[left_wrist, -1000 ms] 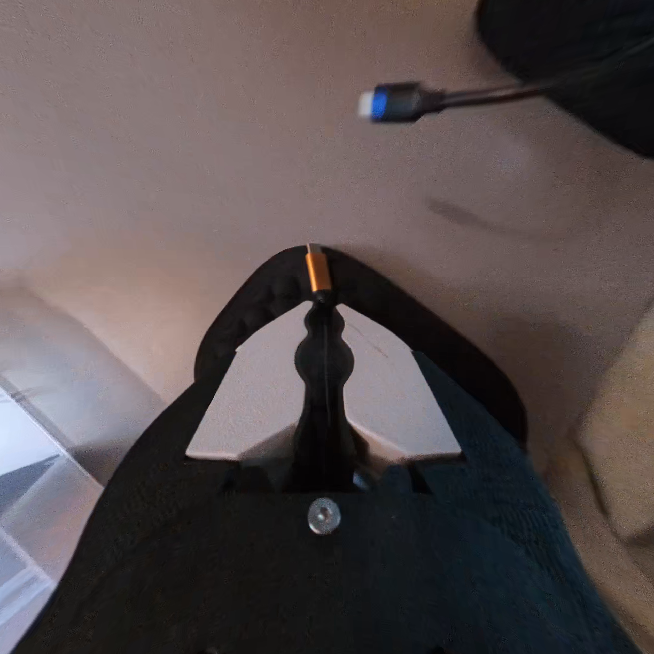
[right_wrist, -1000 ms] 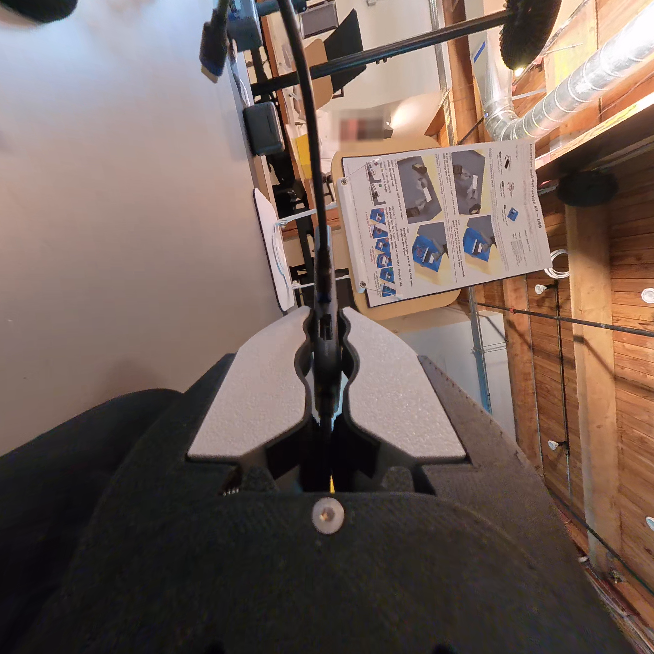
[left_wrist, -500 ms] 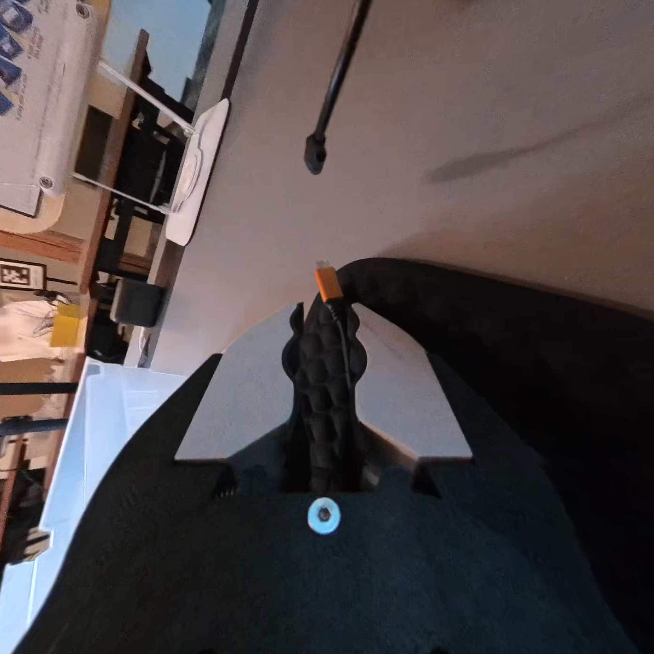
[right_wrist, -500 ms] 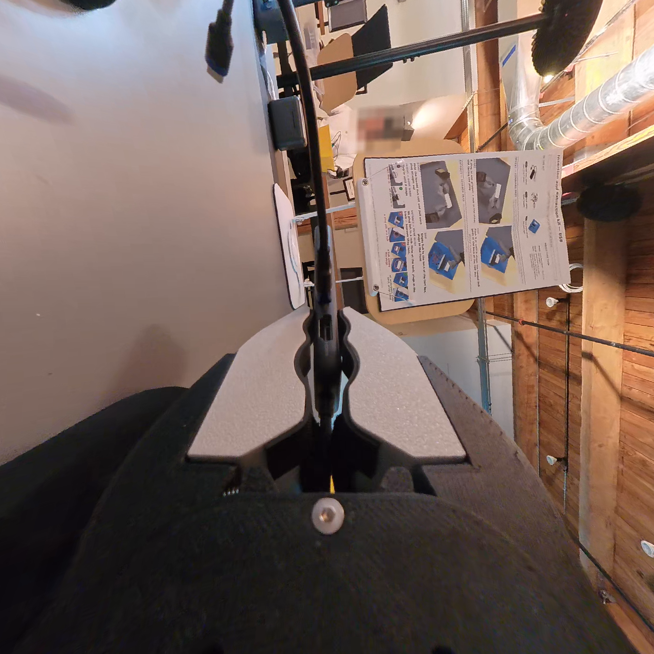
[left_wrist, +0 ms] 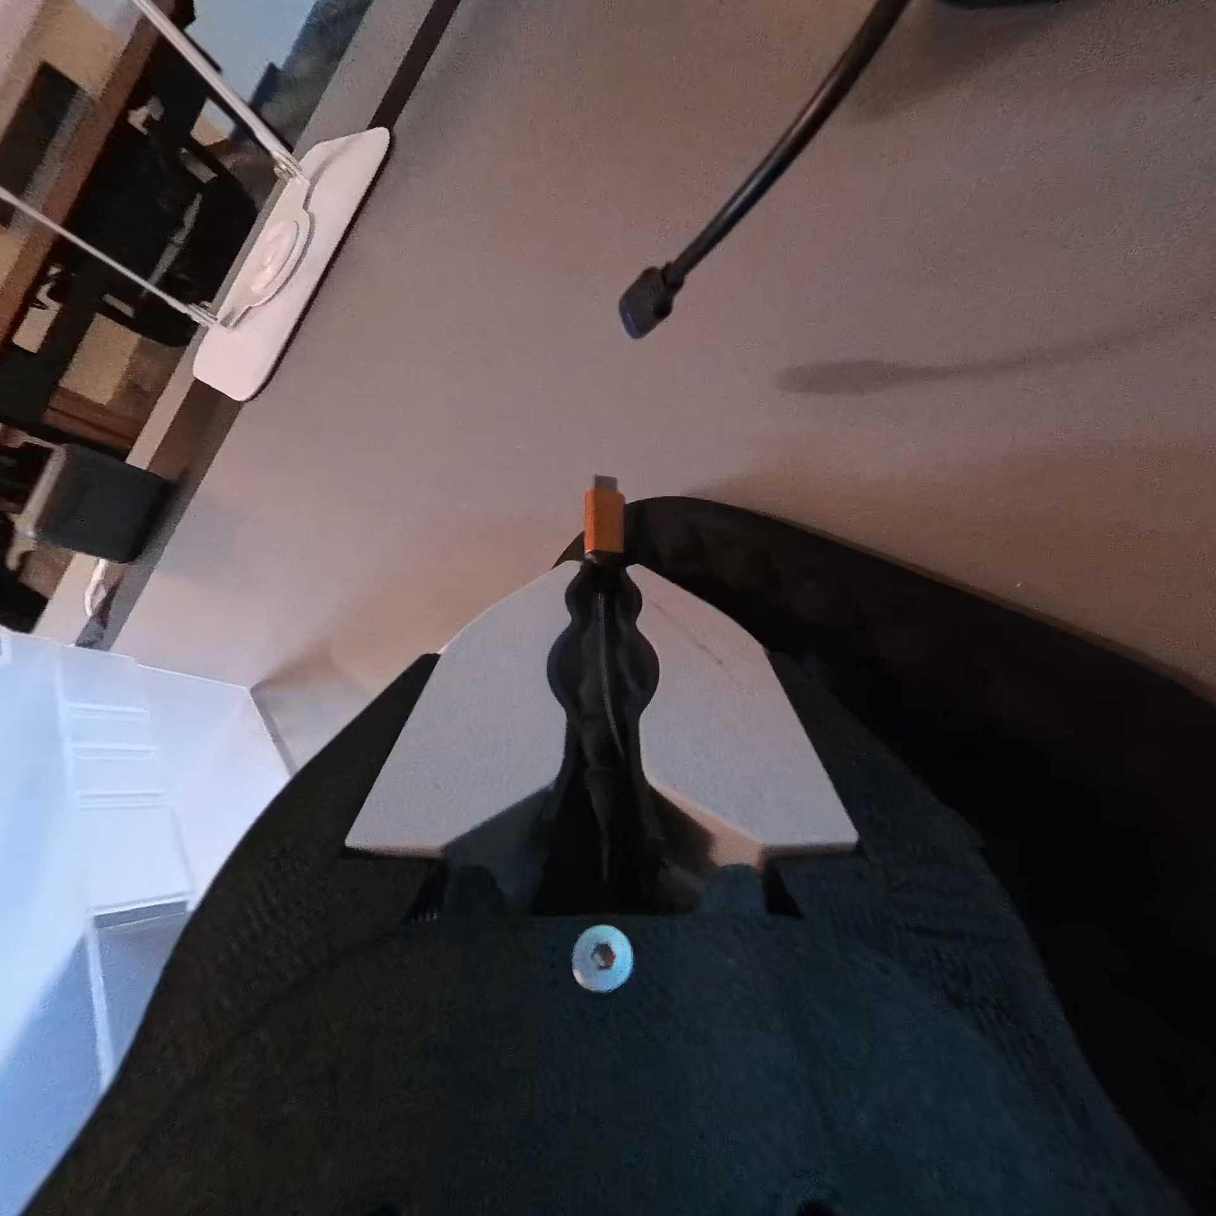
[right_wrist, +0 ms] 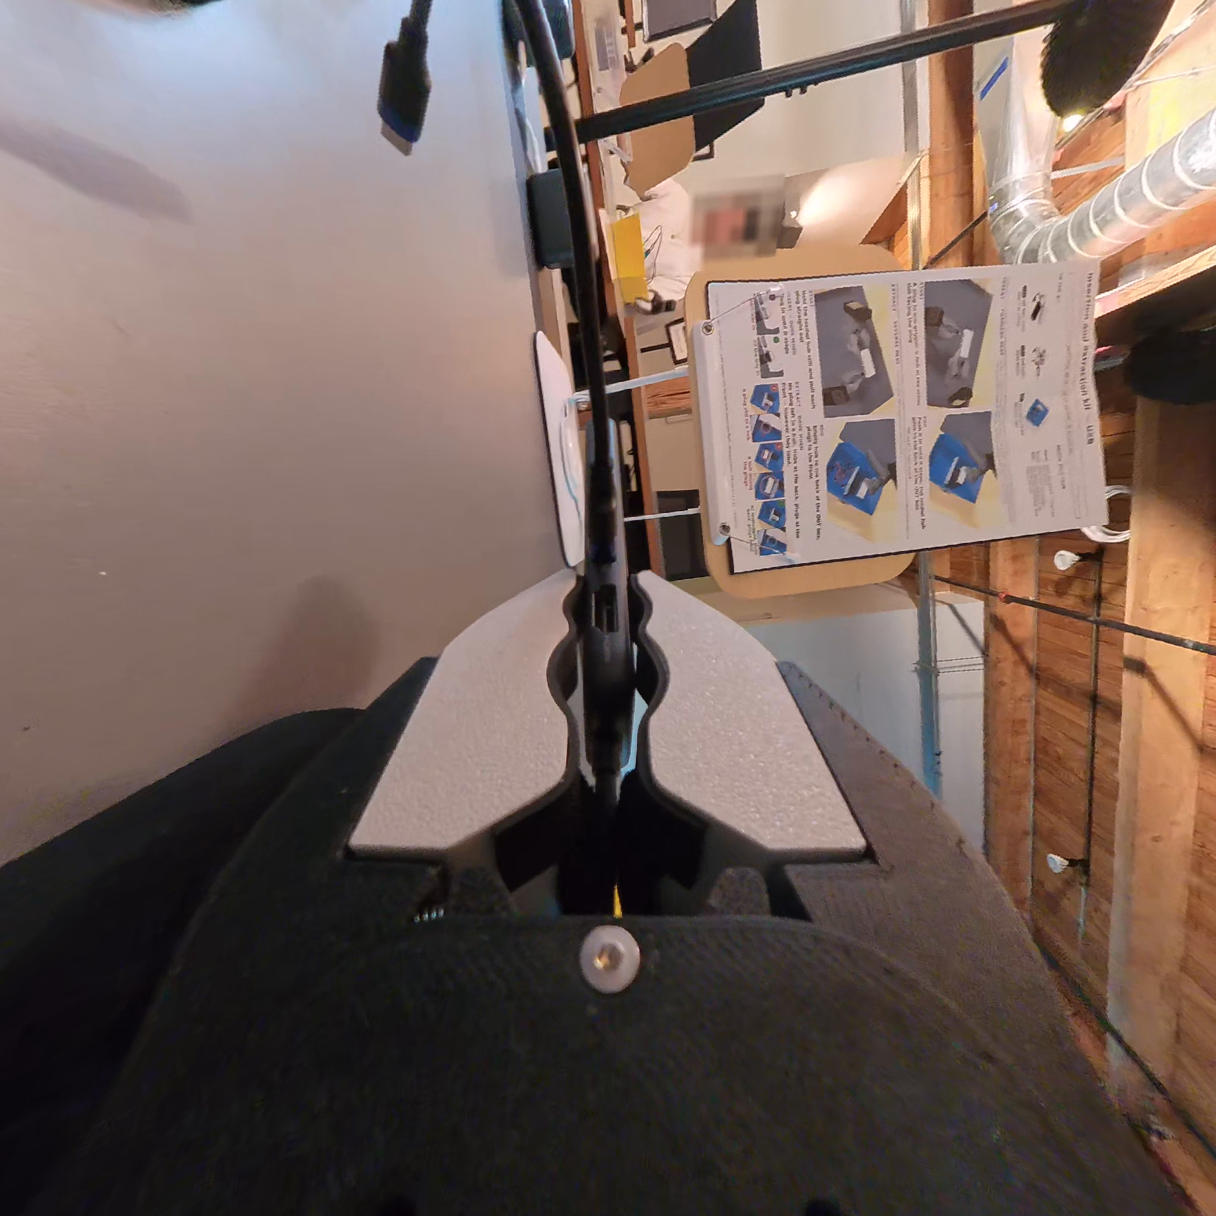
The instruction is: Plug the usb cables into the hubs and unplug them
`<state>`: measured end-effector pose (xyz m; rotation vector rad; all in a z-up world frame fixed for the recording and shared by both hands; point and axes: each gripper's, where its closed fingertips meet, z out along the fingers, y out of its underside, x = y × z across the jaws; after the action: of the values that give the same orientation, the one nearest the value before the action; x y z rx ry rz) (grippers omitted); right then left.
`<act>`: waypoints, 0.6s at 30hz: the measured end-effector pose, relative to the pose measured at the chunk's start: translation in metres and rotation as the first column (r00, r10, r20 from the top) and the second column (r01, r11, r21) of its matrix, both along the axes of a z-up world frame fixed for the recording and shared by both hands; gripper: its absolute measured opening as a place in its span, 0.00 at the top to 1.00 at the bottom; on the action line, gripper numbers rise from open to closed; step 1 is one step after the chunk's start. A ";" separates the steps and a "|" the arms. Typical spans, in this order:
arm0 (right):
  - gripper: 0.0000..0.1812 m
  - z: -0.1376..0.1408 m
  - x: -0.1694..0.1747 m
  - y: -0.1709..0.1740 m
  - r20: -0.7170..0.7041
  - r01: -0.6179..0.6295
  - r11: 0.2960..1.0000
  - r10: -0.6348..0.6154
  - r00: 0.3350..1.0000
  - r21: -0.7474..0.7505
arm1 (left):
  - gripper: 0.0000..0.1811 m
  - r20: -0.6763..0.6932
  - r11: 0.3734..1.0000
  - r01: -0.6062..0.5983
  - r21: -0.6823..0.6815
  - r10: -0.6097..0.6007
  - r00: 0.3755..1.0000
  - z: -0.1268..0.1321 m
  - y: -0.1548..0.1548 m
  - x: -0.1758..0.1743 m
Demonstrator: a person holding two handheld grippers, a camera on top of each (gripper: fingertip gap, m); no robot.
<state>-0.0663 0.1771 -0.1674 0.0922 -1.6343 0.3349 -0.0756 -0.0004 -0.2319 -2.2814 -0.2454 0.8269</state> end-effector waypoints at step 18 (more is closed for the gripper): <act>0.93 -0.015 -0.005 0.003 0.149 0.024 0.996 -0.011 0.989 -0.084 | 0.96 0.247 0.855 0.141 0.499 -0.296 0.922 0.092 0.073 0.068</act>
<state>-0.0718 0.1797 -0.1819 -0.0123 -1.7644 0.4064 -0.0077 0.0728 -0.1402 -1.9121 -0.2852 0.2340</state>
